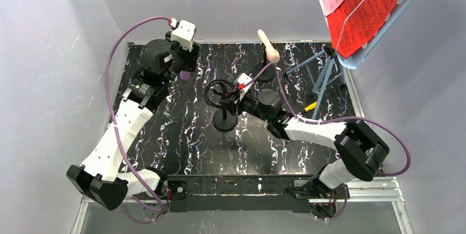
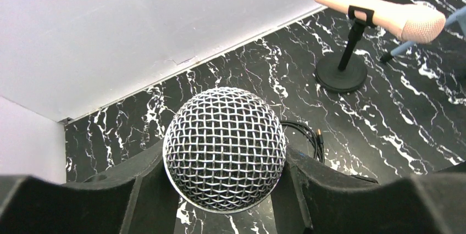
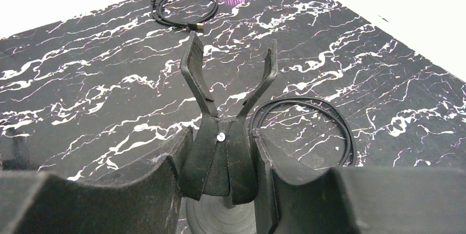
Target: Pack up the instrument practice props
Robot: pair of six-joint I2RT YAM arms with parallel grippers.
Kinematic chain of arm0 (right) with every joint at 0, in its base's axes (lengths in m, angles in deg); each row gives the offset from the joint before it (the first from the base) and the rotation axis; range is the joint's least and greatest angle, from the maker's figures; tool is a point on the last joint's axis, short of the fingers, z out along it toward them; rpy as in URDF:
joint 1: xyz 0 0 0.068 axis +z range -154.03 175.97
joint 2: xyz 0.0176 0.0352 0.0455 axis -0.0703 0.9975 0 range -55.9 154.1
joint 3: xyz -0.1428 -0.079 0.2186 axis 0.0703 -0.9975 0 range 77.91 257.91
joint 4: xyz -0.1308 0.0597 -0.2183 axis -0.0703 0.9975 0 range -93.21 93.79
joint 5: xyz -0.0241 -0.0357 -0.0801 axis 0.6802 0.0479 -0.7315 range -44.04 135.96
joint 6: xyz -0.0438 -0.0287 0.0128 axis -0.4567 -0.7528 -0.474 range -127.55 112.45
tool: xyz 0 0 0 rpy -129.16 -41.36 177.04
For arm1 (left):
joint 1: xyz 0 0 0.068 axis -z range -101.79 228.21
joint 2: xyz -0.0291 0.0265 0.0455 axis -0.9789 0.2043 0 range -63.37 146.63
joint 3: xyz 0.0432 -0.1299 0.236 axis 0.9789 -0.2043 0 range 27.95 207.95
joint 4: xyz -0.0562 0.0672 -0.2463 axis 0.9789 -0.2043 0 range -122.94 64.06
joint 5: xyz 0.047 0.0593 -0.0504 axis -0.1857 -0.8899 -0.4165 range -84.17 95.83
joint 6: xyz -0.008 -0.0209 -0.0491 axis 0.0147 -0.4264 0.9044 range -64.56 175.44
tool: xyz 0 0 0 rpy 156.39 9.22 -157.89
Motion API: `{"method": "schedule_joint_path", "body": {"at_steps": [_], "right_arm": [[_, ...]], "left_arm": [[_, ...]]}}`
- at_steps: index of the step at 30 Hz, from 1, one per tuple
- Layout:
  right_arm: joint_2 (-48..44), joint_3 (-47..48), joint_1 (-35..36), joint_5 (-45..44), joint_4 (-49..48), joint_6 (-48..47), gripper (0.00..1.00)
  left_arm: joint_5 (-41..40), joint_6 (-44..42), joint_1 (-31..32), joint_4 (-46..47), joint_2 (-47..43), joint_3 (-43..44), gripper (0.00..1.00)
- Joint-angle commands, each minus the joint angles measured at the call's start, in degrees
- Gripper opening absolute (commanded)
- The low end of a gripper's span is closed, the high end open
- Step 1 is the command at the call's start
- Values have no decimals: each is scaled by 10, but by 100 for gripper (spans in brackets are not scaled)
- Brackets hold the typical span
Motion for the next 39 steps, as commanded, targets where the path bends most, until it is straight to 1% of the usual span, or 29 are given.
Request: {"method": "schedule_joint_path", "body": {"at_steps": [1, 3, 9, 17, 23, 25, 29, 33, 36, 38, 39], "right_arm": [[-4, -7, 1, 18, 62, 2, 2], [-6, -1, 1, 18, 68, 1, 14], [-15, 23, 1, 22, 99, 0, 47], [-23, 62, 1, 10, 136, 1, 77], [-31, 99, 1, -2, 176, 0, 93], [-48, 108, 1, -14, 199, -20, 98], [-95, 114, 1, -43, 261, -58, 99], [-155, 100, 1, -82, 293, -86, 99], [-191, 87, 1, -110, 300, -94, 99], [-208, 80, 1, -123, 304, -99, 99], [-215, 77, 1, -127, 305, -101, 99]], "left_arm": [[-30, 22, -7, -48, -21, 50, 0], [-39, 28, -12, -75, -22, 53, 0], [-50, 63, -19, -160, -34, 37, 0], [-52, 101, -22, -239, -70, -10, 0], [-59, 111, -29, -300, -62, -20, 0], [-60, 130, -38, -311, -58, -28, 0], [-56, 135, -67, -337, -27, -35, 0], [-45, 125, -114, -348, 21, -42, 0], [-40, 117, -155, -360, 78, -34, 0], [-44, 117, -171, -365, 133, -19, 0], [-47, 103, -178, -365, 155, -12, 0]]}}
